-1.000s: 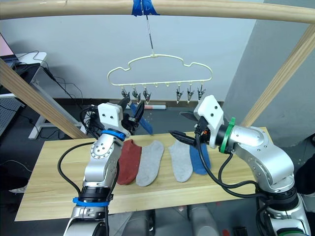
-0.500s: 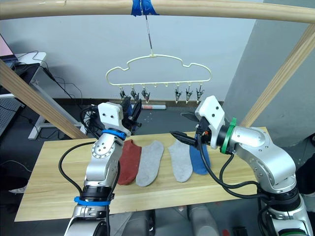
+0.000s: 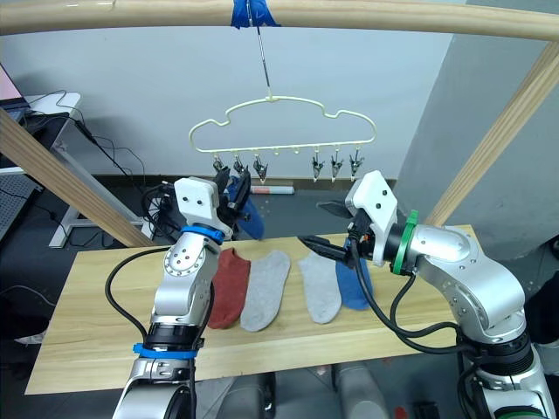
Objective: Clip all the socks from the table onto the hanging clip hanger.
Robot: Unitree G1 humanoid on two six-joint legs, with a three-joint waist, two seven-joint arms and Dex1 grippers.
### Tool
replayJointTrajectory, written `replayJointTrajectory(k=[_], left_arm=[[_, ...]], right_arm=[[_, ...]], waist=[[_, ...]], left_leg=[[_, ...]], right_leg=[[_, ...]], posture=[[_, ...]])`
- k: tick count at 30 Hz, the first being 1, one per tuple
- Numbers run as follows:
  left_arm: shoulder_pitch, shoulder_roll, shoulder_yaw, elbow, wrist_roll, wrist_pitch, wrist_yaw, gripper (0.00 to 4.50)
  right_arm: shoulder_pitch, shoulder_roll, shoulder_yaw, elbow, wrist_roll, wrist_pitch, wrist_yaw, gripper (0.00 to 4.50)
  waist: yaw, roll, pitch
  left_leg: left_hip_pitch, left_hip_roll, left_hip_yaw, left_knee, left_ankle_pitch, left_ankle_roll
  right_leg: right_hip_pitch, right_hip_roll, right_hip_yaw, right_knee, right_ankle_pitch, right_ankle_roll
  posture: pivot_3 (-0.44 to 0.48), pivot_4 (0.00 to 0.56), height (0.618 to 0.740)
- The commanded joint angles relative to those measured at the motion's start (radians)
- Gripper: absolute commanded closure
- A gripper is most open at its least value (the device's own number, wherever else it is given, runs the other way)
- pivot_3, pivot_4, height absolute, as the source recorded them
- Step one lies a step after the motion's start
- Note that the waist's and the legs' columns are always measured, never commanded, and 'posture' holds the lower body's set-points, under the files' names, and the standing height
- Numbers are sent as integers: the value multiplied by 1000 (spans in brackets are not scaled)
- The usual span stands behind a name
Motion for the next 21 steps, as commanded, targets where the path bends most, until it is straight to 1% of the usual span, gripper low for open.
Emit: replayJointTrajectory(k=[1, 12, 21], left_arm=[[-27, 11, 11, -8, 7, -34, 8, 2423], [-58, 21, 9, 24, 7, -38, -1, 2423], [-73, 34, 0, 47, 34, -14, 6, 2423]], right_arm=[[5, -6, -28, -37, 37, -22, 11, 924], [12, -13, -28, -38, 57, -23, -3, 924], [9, -14, -29, -36, 66, -21, -8, 924]], waist=[[-1, 0, 0], [-11, 0, 0], [-17, 0, 0]], left_leg=[[0, 0, 0, 0, 0, 0], [0, 0, 0, 0, 0, 0], [0, 0, 0, 0, 0, 0]], right_leg=[[0, 0, 0, 0, 0, 0], [0, 0, 0, 0, 0, 0], [0, 0, 0, 0, 0, 0]], posture=[[-267, 265, 740], [-268, 268, 740], [-267, 267, 740]])
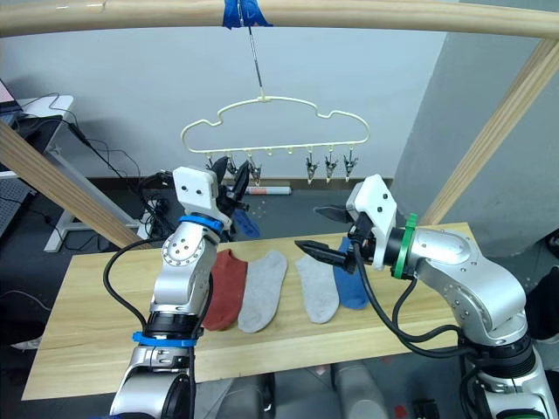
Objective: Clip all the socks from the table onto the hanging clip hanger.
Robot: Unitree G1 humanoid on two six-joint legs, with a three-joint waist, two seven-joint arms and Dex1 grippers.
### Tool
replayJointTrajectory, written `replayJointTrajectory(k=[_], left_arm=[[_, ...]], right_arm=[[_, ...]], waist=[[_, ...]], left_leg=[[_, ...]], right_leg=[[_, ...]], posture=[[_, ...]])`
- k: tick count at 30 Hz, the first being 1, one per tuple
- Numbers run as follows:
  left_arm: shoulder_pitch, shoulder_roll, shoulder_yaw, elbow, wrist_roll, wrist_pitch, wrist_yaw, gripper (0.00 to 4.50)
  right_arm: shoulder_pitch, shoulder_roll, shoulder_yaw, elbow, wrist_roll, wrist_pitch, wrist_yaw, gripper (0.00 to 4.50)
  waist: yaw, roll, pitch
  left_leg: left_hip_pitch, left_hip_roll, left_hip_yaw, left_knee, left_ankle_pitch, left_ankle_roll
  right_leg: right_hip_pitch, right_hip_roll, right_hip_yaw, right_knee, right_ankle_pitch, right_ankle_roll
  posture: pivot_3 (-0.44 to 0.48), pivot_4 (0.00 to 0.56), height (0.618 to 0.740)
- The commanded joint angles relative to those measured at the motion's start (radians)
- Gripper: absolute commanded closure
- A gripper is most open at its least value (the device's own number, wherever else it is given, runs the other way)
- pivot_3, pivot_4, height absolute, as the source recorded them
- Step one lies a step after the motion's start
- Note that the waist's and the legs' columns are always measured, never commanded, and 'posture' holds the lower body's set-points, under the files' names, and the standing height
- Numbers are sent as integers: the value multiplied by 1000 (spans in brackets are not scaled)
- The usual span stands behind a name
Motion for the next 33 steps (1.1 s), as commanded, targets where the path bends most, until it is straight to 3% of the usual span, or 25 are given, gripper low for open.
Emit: replayJointTrajectory(k=[1, 5, 8, 11, 14, 21, 22, 26, 33], left_arm=[[-23, 12, 3, -4, 10, 2, 8, 2423], [-27, 15, 4, 1, 11, 5, 8, 2423], [-35, 19, 5, 11, 12, 1, 5, 2978], [-44, 24, 7, 20, 12, -5, 1, 3819], [-40, 27, 4, 19, 11, -6, -5, 4271], [-8, 35, 0, -33, 5, 23, -17, 4322], [-4, 38, -1, -44, -1, 34, -23, 4322], [29, 56, -18, -121, -24, 82, -77, 4322], [39, 70, -6, -178, -67, 162, -121, 4322]], right_arm=[[-8, -6, -28, -36, 25, -16, -2, 924], [-7, -6, -29, -37, 30, -15, -3, 924], [-7, -7, -29, -36, 34, -15, -5, 924], [-6, -9, -30, -37, 40, -15, -8, 924], [-5, -13, -29, -38, 45, -13, -9, 924], [49, -21, 33, 21, -54, -29, -60, 924], [71, -13, 49, 51, -88, -35, -86, 924], [144, 52, 149, 248, -290, -176, -198, 73], [75, 248, 168, 742, -492, -462, -352, 0]], waist=[[0, 0, 0], [0, 0, 0], [0, 0, 0], [0, 0, 0], [0, 0, 0], [0, 0, 0], [0, 0, 0], [0, 0, 0], [-2, 1, 3]], left_leg=[[0, 0, 0, 0, 0, 0], [0, 0, 0, 0, 0, 0], [0, 0, 0, 0, 0, 0], [0, 0, 0, 0, 0, 0], [0, 0, 0, 0, 0, 0], [0, 0, 0, -1, 0, 0], [0, 0, 0, -1, 0, 0], [0, 0, 0, -1, 0, 0], [0, 0, 1, -1, 0, 0]], right_leg=[[0, 0, 0, 0, 0, 0], [0, 0, 0, 0, 0, 0], [0, 0, 0, -1, 0, 0], [0, 0, 0, -1, 0, 0], [0, 0, 0, -1, 0, 0], [0, 0, 0, -1, 0, 0], [0, 0, 0, -1, 0, 0], [0, 0, 0, -1, 0, 0], [-1, 0, 1, 0, 0, 0]], posture=[[-266, 267, 740], [-264, 267, 740], [-264, 268, 740], [-263, 269, 740], [-263, 269, 740], [-260, 268, 740], [-260, 268, 740], [-249, 273, 740], [-218, 279, 740]])
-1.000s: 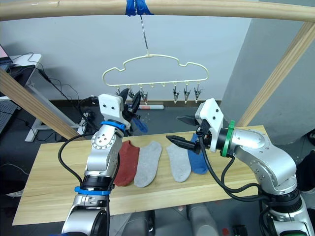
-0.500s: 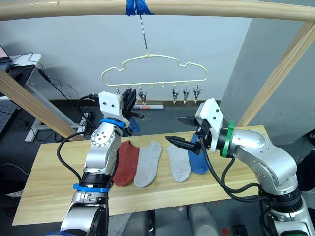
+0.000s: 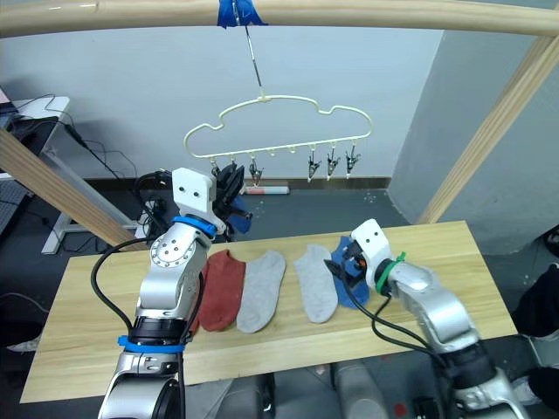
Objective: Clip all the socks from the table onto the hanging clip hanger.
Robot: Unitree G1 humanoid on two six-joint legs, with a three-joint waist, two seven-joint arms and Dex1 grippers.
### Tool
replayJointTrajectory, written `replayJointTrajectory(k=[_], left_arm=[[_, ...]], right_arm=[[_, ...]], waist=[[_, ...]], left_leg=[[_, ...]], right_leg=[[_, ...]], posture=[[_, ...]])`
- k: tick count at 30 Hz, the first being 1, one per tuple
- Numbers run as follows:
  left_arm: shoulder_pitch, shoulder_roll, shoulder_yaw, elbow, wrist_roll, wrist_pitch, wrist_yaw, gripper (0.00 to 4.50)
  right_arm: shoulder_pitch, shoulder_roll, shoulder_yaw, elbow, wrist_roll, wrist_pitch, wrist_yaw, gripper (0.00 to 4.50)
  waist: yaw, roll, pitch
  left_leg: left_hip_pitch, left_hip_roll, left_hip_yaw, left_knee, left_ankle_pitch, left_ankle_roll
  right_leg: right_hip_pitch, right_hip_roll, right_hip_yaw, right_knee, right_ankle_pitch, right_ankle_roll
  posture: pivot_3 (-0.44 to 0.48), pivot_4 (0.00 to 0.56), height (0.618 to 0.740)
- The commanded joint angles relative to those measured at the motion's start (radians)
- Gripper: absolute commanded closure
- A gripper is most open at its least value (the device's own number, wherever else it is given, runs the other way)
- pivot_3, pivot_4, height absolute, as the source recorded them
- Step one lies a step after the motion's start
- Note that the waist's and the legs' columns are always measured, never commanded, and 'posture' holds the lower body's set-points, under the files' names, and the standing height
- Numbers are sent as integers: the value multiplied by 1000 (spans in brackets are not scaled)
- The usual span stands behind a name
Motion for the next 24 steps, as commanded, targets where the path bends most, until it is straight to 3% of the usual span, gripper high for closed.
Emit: replayJointTrajectory(k=[1, 8, 13, 20, 21, 24], left_arm=[[-1, 12, 7, -61, -26, 22, -20, 4322], [3, 21, 12, -74, -43, 53, -36, 4322], [9, 27, 22, -93, -78, 84, -58, 4322], [-2, 55, 54, -130, -185, 164, -127, 4322], [-5, 60, 59, -138, -205, 182, -136, 4322], [-13, 70, 76, -163, -266, 238, -159, 4322]], right_arm=[[-52, 54, -17, 201, -75, -155, -49, 0], [-174, 150, -84, 576, -104, -263, -83, 0], [-188, 181, -107, 629, -108, -266, -71, 1783], [-169, 195, -111, 561, -110, -278, -59, 4209], [-164, 189, -102, 526, -117, -282, -51, 4466], [-151, 142, -23, 367, -191, -330, -1, 4500]], waist=[[1, 0, 1], [4, 1, 2], [5, 1, 2], [5, 1, 2], [5, 1, 2], [6, 2, 3]], left_leg=[[0, 0, 0, 0, 0, 0], [0, 0, 0, -1, 0, 0], [0, 0, 0, 0, 0, 0], [0, 0, 0, 0, 0, 0], [0, 0, 0, 0, 0, 0], [0, 0, 0, 0, 0, 0]], right_leg=[[0, 0, 0, 0, 0, 0], [0, 0, 0, -1, 0, 0], [1, 0, 0, 0, 0, 0], [1, 0, 0, 0, 0, 0], [1, 0, 0, 0, 0, 0], [0, 0, 0, 0, 0, 0]], posture=[[-214, 280, 740], [-194, 279, 740], [-181, 277, 740], [-177, 272, 740], [-177, 272, 740], [-176, 273, 740]])
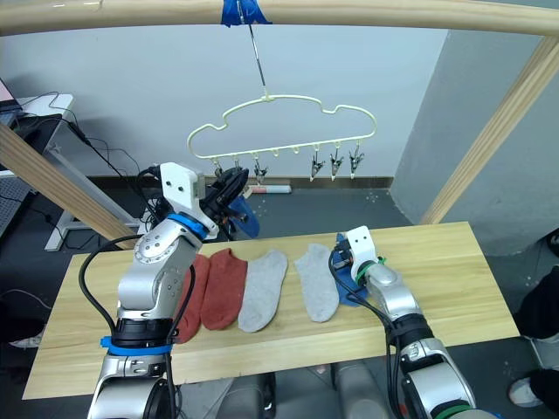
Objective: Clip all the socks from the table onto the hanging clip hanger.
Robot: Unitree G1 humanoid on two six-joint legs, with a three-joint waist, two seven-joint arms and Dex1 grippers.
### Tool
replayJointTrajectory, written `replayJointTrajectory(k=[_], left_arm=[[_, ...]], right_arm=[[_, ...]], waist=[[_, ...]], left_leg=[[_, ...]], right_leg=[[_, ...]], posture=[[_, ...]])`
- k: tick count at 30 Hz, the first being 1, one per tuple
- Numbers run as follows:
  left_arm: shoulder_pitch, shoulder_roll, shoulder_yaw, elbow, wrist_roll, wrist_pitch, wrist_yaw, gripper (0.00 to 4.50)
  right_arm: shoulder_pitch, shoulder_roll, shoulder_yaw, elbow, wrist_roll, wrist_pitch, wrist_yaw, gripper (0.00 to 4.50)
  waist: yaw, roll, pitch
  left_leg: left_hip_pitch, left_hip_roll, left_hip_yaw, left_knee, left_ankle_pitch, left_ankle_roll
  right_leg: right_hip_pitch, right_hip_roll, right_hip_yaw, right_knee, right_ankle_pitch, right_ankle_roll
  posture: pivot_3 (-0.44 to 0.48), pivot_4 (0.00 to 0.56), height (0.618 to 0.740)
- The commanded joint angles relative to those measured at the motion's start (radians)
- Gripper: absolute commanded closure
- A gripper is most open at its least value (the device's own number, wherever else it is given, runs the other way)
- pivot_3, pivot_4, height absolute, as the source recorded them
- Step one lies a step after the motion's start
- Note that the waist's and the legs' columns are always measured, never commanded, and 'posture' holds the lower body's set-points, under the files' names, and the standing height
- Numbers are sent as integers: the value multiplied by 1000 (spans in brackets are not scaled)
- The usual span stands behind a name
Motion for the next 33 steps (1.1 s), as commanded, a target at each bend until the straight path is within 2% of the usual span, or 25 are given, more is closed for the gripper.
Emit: replayJointTrajectory(k=[1, 4, 8, 19, 21, 33], left_arm=[[-21, 17, 29, -73, -82, 56, -33, 4322], [-32, 31, 41, -94, -131, 111, -45, 4322], [-40, 50, 50, -111, -171, 167, -54, 4322], [-52, 62, 66, -157, -247, 277, -43, 4322], [-51, 64, 68, -158, -249, 281, -42, 4322], [-46, 65, 79, -147, -248, 283, -31, 4322]], right_arm=[[5, -55, 84, -222, -89, -73, 67, 4500], [-2, -72, 150, -342, -136, -79, 111, 4500], [-34, -20, 213, -401, -171, -75, 134, 4500], [-160, 140, 246, -250, -202, -170, 107, 4500], [-169, 150, 237, -235, -205, -195, 97, 4500], [-151, 158, 205, -232, -193, -250, 75, 4500]], waist=[[0, 1, 1], [-1, 1, 2], [-2, 1, 2], [3, 1, 2], [3, 1, 2], [2, 1, 2]], left_leg=[[0, 0, 0, 0, 0, 0], [0, 0, 0, 0, 0, 0], [0, 1, -1, -1, 0, 0], [-1, 0, -1, 0, 0, 0], [-1, 0, -1, 0, 0, 0], [-1, 0, -1, 0, 0, 0]], right_leg=[[0, 0, 0, 0, 0, 0], [0, 0, 0, 0, 0, 0], [-1, 1, -1, 0, 0, 0], [-1, 0, -1, 0, 0, -1], [-1, 0, -1, 0, 3, -4], [-1, 0, -1, 0, 3, -5]], posture=[[-178, 273, 740], [-186, 273, 740], [-188, 267, 740], [-177, 245, 740], [-177, 245, 740], [-179, 243, 740]])
